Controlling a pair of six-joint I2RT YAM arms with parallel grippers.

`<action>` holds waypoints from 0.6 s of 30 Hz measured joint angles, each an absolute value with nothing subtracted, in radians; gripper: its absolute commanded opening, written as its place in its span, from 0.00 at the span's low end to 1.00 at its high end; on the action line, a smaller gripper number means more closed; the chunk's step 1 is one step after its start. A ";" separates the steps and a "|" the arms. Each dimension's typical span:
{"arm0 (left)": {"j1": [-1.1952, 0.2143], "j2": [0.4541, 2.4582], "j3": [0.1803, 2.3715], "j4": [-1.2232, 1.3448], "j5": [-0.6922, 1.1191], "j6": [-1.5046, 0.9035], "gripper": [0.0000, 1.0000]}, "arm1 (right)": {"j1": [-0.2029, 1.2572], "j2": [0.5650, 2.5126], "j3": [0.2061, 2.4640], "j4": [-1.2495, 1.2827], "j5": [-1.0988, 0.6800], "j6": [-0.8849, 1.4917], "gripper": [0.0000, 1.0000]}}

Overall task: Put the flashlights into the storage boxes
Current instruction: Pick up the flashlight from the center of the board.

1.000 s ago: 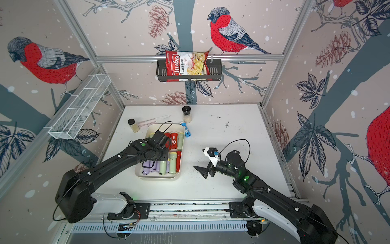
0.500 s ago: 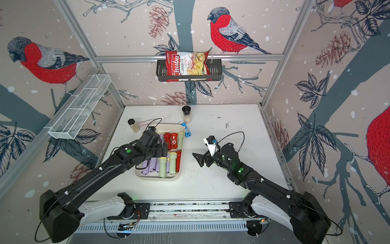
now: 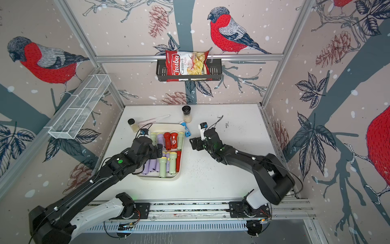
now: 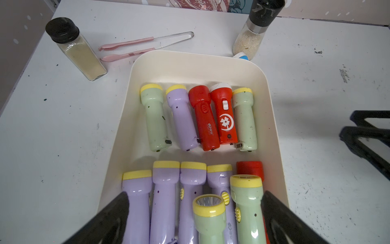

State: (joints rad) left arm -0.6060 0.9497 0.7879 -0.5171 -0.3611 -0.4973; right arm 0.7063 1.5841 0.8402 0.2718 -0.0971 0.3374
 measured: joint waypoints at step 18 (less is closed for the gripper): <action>-0.495 0.976 0.712 -0.385 -0.125 -0.490 0.95 | 0.725 1.996 1.194 0.065 -0.123 0.335 0.58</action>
